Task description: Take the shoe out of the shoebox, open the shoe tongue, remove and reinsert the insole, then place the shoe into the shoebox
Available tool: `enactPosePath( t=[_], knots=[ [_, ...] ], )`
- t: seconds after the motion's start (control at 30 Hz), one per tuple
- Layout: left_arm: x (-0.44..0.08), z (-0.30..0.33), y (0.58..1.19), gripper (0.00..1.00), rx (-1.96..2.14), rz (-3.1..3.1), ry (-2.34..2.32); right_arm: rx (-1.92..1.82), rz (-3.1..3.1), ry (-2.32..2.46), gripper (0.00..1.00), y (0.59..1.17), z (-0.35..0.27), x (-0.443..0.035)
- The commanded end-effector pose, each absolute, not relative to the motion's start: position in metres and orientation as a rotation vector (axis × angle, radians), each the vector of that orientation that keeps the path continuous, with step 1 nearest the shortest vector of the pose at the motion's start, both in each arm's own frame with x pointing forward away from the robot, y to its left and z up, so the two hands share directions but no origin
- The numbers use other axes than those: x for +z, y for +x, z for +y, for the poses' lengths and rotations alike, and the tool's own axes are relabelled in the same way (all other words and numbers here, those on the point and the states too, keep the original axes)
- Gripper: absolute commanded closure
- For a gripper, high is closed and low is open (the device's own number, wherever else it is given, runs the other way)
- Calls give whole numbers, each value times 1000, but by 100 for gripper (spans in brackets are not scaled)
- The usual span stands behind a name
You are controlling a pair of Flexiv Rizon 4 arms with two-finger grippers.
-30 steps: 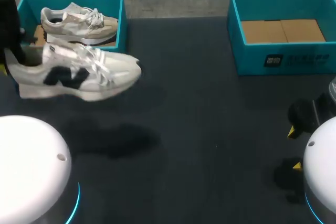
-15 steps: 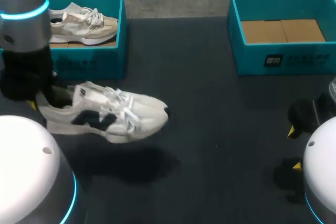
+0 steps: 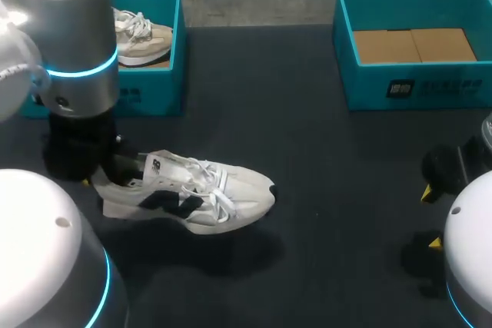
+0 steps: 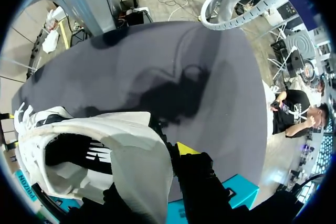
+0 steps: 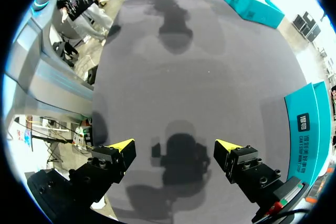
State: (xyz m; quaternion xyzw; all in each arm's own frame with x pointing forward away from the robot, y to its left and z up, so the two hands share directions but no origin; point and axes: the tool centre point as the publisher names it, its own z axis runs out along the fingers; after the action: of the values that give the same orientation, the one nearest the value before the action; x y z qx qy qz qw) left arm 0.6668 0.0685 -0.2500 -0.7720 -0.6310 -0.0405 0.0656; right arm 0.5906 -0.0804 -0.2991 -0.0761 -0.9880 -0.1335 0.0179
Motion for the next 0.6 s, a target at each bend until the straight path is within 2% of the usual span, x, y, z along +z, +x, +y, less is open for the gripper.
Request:
enactPosePath(
  t=[0.03, 0.37, 0.6],
  knots=[
    [-251, 64, 672, 100, -119, -1898, -2319, -412, -3072, -237, 0, 589, -81, -300],
    [-251, 64, 672, 100, -119, -1898, -2319, -412, -3072, -237, 0, 589, -81, -300],
    [-284, 24, 646, 100, -24, -1860, -2316, -412, -3072, -237, 0, 589, -81, -300]
  ],
)
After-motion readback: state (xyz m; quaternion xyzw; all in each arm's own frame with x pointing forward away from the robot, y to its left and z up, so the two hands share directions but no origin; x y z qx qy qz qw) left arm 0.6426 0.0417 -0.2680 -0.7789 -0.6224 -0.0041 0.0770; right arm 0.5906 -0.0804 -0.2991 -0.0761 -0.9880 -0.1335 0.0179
